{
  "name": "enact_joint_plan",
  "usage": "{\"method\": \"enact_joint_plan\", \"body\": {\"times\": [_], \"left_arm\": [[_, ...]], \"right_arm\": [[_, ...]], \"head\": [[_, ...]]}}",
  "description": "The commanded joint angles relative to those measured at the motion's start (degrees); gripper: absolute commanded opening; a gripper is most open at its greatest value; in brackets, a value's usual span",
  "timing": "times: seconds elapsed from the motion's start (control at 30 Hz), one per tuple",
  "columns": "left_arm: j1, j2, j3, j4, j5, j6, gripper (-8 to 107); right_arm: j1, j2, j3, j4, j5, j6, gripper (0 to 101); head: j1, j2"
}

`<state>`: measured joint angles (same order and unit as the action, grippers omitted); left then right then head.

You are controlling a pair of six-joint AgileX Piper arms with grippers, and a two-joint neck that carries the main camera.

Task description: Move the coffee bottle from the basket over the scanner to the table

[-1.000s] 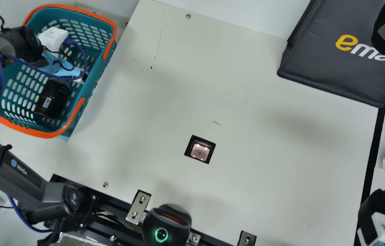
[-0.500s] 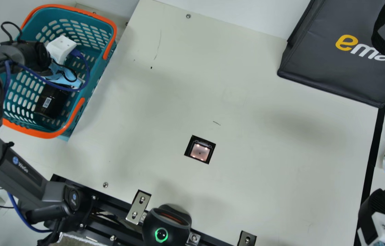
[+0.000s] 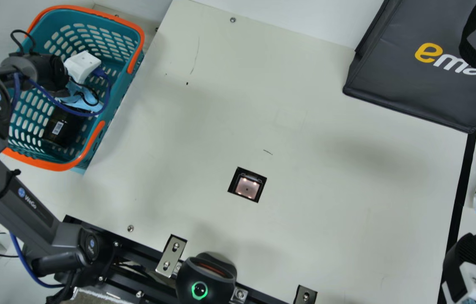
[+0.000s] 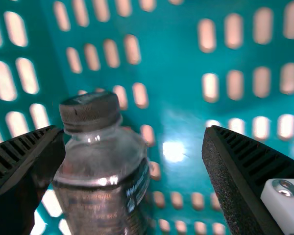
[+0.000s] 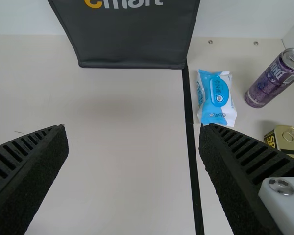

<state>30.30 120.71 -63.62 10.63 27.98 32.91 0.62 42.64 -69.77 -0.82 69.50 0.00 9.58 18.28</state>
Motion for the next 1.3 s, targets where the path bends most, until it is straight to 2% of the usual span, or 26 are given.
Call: {"method": "enact_joint_plan", "body": {"times": [0.0, 0.13, 0.27, 0.47, 0.67, 1.27], "left_arm": [[-0.1, -0.7, 0.4, -3.7, 1.0, 2.7, 90], [-0.5, -2.3, 1.8, -5.7, 1.3, 5.0, 90], [-0.5, -2.9, 2.8, -4.7, -0.5, 6.1, 90], [0.0, -3.2, 3.7, -6.4, -2.6, 14.0, 90], [1.0, -2.7, 3.3, -7.0, -2.4, 18.7, 90], [2.8, 0.5, 0.5, -7.5, 1.1, 20.5, 90]], "right_arm": [[0.0, 0.0, 0.0, 0.0, 0.0, 0.0, 95], [0.0, 0.0, 0.0, 0.0, 0.0, 0.0, 95], [0.0, 0.0, 0.0, 0.0, 0.0, 0.0, 95], [0.0, 0.0, 0.0, 0.0, 0.1, 0.0, 95], [0.0, 0.0, 0.0, 0.0, 0.0, 0.0, 95], [0.0, 0.0, 0.0, 0.0, 0.0, 0.0, 95]], "head": [[-1.7, 0.1], [-1.7, 0.1], [-1.7, 0.1], [-1.7, 0.1], [-1.7, 0.1], [-1.7, 0.1]]}}
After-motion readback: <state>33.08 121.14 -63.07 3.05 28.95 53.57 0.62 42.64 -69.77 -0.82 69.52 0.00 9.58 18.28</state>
